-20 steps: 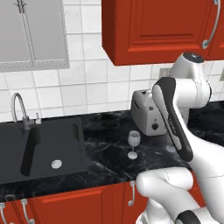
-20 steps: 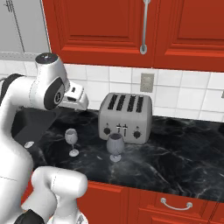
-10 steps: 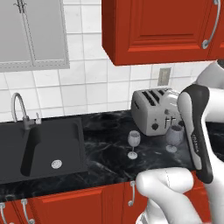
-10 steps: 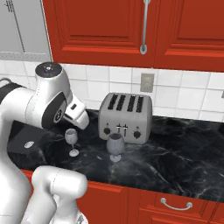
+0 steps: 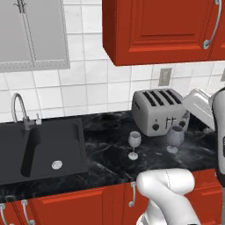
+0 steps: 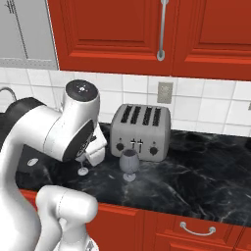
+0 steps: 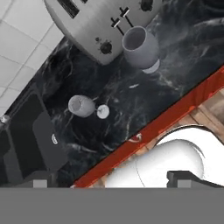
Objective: Retrieve the wine glasses from the counter and place one next to each plate.
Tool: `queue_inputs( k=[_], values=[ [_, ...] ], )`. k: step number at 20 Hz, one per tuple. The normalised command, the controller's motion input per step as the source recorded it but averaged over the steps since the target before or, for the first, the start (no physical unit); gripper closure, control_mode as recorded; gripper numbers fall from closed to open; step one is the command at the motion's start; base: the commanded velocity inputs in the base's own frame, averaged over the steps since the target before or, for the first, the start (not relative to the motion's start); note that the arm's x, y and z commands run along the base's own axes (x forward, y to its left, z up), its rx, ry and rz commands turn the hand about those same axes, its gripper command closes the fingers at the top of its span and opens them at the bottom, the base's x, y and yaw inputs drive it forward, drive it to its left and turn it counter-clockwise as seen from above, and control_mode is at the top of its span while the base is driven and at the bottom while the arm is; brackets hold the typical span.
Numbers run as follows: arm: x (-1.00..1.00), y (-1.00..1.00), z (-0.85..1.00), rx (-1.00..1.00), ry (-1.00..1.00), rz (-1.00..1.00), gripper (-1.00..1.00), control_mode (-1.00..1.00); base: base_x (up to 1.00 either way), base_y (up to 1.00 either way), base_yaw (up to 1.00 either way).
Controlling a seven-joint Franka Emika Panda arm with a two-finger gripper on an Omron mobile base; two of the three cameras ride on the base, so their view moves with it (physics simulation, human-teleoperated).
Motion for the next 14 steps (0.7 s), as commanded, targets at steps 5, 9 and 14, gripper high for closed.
queue_inputs(
  k=[5,9,14],
  values=[
    [-0.22,-0.47,-0.08,0.37,0.0,-0.34,-1.0,-1.0,0.0,0.0,0.0],
    [-0.17,-0.45,-0.06,0.42,0.07,-0.34,-1.0,-1.0,0.0,0.0,0.0],
    [0.0,-0.41,-0.04,0.48,0.19,-0.13,-1.0,-1.0,0.0,0.0,0.0]
  ],
)
